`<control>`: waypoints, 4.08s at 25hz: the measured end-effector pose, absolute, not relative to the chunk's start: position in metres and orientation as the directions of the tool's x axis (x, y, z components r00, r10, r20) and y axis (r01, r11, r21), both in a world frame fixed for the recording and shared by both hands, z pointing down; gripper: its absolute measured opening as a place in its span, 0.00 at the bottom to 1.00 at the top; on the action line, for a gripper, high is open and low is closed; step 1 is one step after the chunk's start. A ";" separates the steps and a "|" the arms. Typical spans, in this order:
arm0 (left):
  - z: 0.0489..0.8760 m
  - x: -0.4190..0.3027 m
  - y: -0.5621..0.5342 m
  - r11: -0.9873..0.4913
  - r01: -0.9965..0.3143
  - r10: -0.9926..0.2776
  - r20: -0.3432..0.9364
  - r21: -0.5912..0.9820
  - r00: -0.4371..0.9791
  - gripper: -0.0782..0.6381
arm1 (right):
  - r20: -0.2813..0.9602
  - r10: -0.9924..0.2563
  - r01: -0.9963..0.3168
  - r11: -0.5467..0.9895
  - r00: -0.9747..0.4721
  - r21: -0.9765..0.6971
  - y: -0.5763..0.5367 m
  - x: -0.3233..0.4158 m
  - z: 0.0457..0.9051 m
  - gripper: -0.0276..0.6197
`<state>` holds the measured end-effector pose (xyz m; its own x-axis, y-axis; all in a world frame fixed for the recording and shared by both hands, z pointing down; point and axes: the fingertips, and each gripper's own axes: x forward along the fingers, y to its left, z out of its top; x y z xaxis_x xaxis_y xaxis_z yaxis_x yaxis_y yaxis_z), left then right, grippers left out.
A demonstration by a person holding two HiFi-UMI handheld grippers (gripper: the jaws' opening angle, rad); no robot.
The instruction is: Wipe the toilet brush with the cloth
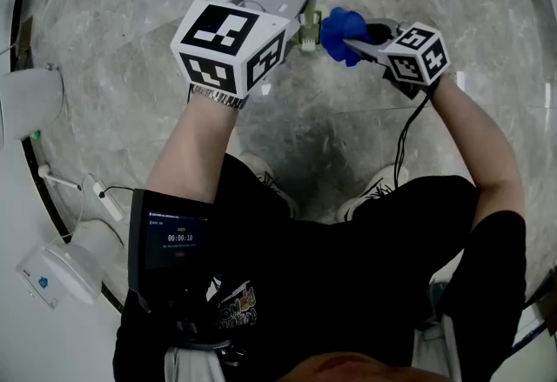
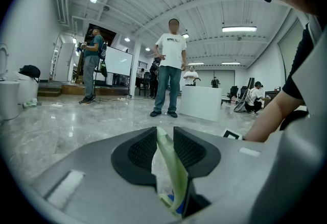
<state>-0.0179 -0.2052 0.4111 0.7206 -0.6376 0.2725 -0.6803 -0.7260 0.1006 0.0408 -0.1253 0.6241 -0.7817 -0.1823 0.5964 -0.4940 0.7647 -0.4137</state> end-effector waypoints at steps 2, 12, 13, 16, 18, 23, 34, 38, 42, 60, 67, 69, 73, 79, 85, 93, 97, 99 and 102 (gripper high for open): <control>0.411 -0.019 -0.206 -0.723 -0.683 -0.640 0.271 0.105 0.719 0.27 | 0.526 -0.204 -0.465 0.775 -0.825 -0.429 -0.128 0.030 0.594 0.23; 0.411 -0.019 -0.206 -0.720 -0.686 -0.643 0.269 0.108 0.717 0.27 | 0.200 -0.337 -0.391 0.817 -0.920 -0.423 -0.146 0.022 0.451 0.23; 0.411 -0.019 -0.206 -0.721 -0.685 -0.642 0.268 0.107 0.718 0.27 | 0.169 -0.353 -0.391 0.821 -0.920 -0.415 -0.148 0.025 0.437 0.23; 0.411 -0.018 -0.205 -0.722 -0.683 -0.641 0.267 0.109 0.720 0.27 | 0.113 -0.378 -0.391 0.840 -0.919 -0.375 -0.149 0.029 0.405 0.23; 0.412 -0.019 -0.206 -0.721 -0.684 -0.641 0.267 0.114 0.720 0.27 | 0.098 -0.382 -0.390 0.850 -0.919 -0.355 -0.148 0.030 0.396 0.23; 0.411 -0.019 -0.207 -0.719 -0.685 -0.642 0.266 0.116 0.719 0.27 | 0.148 -0.375 -0.403 0.837 -0.915 -0.371 -0.151 0.025 0.423 0.23; 0.408 -0.019 -0.209 -0.720 -0.684 -0.641 0.264 0.118 0.720 0.27 | 0.525 -0.234 -0.490 0.762 -0.819 -0.425 -0.143 0.008 0.610 0.23; 0.409 -0.020 -0.209 -0.721 -0.683 -0.640 0.268 0.116 0.720 0.27 | 0.590 -0.250 -0.572 0.683 -0.768 -0.455 -0.141 0.021 0.647 0.23; 0.407 -0.017 -0.208 -0.717 -0.685 -0.642 0.264 0.126 0.720 0.27 | 0.484 -0.386 -0.617 0.545 -0.785 -0.567 -0.157 0.073 0.623 0.23; 0.408 -0.019 -0.212 -0.717 -0.686 -0.639 0.277 0.123 0.718 0.27 | 0.575 -0.151 -0.573 0.457 -0.804 -0.681 -0.080 -0.052 0.691 0.23; 0.408 -0.021 -0.207 -0.732 -0.668 -0.628 0.251 0.132 0.737 0.27 | 0.499 -0.186 -0.526 0.441 -0.846 -0.727 -0.100 -0.048 0.649 0.23; 0.405 -0.019 -0.205 -0.745 -0.653 -0.620 0.219 0.137 0.753 0.27 | 0.470 -0.193 -0.504 0.443 -0.861 -0.741 -0.100 -0.038 0.631 0.24; 0.408 -0.007 -0.195 -0.781 -0.615 -0.587 0.210 0.108 0.782 0.39 | 0.396 -0.181 -0.433 0.466 -0.900 -0.771 -0.094 -0.020 0.604 0.23; 0.433 -0.012 -0.189 -0.786 -0.616 -0.578 0.290 0.056 0.763 0.28 | 0.386 -0.033 -0.347 0.515 -0.922 -0.784 -0.054 -0.013 0.603 0.23; 0.444 -0.018 -0.187 -0.774 -0.630 -0.575 0.343 0.065 0.743 0.27 | 0.325 0.094 -0.223 0.548 -0.941 -0.806 -0.016 -0.028 0.586 0.23; 0.535 -0.082 -0.182 -0.707 -0.688 -0.527 0.527 0.164 0.667 0.26 | 0.381 -0.078 -0.355 0.568 -0.921 -0.742 -0.059 -0.081 0.611 0.23; 0.625 -0.109 -0.167 -0.559 -0.765 -0.433 0.674 0.321 0.599 0.26 | 0.447 -0.108 -0.429 0.543 -0.888 -0.722 -0.062 -0.093 0.657 0.23; 0.656 -0.114 -0.166 -0.568 -0.772 -0.387 0.735 0.285 0.557 0.26 | 0.480 -0.121 -0.460 0.556 -0.869 -0.692 -0.061 -0.094 0.666 0.23; 0.671 -0.099 -0.185 -0.584 -0.737 -0.357 0.707 0.340 0.610 0.26 | 0.515 -0.159 -0.506 0.565 -0.842 -0.651 -0.067 -0.090 0.670 0.23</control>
